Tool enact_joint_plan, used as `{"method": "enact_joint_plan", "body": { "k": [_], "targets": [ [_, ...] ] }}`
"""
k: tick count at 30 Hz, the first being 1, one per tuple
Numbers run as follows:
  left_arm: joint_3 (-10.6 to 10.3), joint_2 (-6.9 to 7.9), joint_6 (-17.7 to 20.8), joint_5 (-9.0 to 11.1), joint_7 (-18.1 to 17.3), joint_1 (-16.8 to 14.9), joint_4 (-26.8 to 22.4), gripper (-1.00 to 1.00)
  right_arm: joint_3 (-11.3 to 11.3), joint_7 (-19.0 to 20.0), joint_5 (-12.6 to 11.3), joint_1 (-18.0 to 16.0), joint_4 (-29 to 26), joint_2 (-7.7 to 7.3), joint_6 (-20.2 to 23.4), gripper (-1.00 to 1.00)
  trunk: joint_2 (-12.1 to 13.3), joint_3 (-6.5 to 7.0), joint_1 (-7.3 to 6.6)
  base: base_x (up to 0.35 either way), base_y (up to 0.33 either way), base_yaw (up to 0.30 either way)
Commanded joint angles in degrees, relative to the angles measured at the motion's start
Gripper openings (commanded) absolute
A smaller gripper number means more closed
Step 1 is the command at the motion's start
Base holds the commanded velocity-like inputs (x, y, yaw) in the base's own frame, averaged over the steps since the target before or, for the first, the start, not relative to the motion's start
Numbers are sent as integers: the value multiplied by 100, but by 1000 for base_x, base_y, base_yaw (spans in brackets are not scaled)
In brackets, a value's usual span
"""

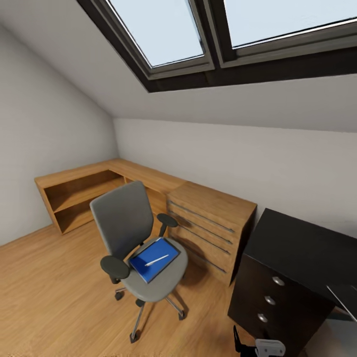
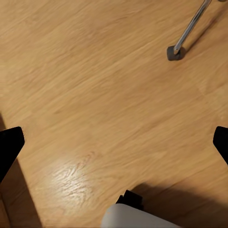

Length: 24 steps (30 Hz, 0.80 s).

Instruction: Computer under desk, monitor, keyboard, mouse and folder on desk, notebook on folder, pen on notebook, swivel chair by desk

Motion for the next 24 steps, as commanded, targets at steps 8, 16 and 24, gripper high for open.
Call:
{"method": "enact_joint_plan", "body": {
  "k": [8,16,24],
  "targets": [
    [-48,7,-35,61,34,-7,-2,100,-22,0,13,-6,5,0,-23,100,-6,-68,1,0,0,172],
    [-48,7,-35,61,33,-7,-2,100,-22,0,13,-6,4,0,-23,100,-6,-127,1,0,0,172],
    [-48,7,-35,61,30,-7,0,100,-22,0,13,-6,2,0,-23,100,-6,-187,1,0,0,172]
  ]
}}
